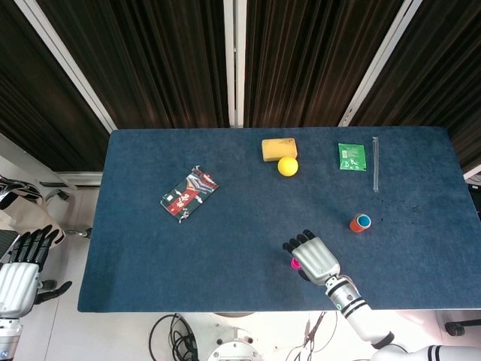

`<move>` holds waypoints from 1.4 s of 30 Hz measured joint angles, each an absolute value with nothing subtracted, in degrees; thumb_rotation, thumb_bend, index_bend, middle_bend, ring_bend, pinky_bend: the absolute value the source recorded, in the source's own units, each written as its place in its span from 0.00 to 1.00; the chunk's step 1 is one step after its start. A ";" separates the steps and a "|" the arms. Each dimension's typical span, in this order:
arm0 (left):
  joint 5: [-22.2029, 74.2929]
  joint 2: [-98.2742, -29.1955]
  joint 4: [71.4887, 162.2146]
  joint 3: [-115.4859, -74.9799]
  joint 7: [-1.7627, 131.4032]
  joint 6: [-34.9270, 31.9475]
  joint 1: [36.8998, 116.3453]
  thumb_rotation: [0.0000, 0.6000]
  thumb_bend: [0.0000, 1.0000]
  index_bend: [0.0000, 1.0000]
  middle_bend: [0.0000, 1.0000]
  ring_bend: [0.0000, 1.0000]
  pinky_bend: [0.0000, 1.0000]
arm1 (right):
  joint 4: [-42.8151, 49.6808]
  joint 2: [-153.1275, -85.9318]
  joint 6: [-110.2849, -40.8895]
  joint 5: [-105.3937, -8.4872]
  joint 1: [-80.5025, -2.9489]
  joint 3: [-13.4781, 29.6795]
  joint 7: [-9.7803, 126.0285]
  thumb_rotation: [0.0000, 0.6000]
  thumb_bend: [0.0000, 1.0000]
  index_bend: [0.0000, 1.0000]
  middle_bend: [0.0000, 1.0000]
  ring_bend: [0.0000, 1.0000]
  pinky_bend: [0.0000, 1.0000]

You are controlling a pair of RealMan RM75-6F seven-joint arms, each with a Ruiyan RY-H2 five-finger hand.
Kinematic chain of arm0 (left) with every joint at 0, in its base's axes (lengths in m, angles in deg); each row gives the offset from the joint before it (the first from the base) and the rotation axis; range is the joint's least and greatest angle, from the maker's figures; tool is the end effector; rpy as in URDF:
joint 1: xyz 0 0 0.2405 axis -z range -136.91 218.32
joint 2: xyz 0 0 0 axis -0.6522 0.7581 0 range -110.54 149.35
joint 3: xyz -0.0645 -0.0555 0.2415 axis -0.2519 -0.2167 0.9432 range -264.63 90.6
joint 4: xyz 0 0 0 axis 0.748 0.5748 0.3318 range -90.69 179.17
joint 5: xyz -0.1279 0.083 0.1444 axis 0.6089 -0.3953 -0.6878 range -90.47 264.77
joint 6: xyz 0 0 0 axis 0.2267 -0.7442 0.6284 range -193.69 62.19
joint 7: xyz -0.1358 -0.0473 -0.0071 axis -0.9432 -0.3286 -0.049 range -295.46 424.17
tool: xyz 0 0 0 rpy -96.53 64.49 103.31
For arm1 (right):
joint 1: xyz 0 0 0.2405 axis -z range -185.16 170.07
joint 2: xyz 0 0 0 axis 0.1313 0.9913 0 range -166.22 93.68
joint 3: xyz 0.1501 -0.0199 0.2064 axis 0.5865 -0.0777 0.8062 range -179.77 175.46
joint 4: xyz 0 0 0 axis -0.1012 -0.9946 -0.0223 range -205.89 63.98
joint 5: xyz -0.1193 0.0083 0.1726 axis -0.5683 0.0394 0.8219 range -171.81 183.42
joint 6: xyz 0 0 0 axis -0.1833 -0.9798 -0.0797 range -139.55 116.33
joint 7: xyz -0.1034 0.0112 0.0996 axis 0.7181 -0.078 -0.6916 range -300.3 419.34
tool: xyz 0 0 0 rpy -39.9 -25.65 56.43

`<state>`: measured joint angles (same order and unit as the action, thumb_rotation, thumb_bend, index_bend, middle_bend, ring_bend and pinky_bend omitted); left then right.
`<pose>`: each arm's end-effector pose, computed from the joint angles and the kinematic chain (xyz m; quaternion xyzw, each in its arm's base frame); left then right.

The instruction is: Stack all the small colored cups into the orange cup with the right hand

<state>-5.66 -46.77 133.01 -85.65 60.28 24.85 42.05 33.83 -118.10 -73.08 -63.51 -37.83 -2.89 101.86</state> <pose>-0.3142 0.1462 0.1490 -0.6044 -0.3888 -0.4121 0.5601 -0.1717 -0.2332 -0.0067 0.8149 -0.3102 0.2721 0.4070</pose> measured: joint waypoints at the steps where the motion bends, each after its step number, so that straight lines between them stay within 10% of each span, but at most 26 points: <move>1: -5.67 -46.80 132.98 -85.66 60.27 24.84 42.07 1.00 0.07 0.03 0.00 0.00 0.00 | 33.72 -118.31 -73.22 -63.47 -37.80 -2.96 102.01 1.00 0.18 0.33 0.33 0.29 0.25; 42: -5.57 -46.94 132.50 -85.68 59.83 25.05 41.70 1.00 0.07 0.03 0.00 0.00 0.00 | 33.96 -119.78 -76.25 -62.68 -37.01 -3.72 103.55 1.00 0.28 0.54 0.49 0.49 0.45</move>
<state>-5.57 -46.94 132.50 -85.68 59.83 25.05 41.70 33.96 -119.78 -76.25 -62.68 -37.01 -3.72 103.55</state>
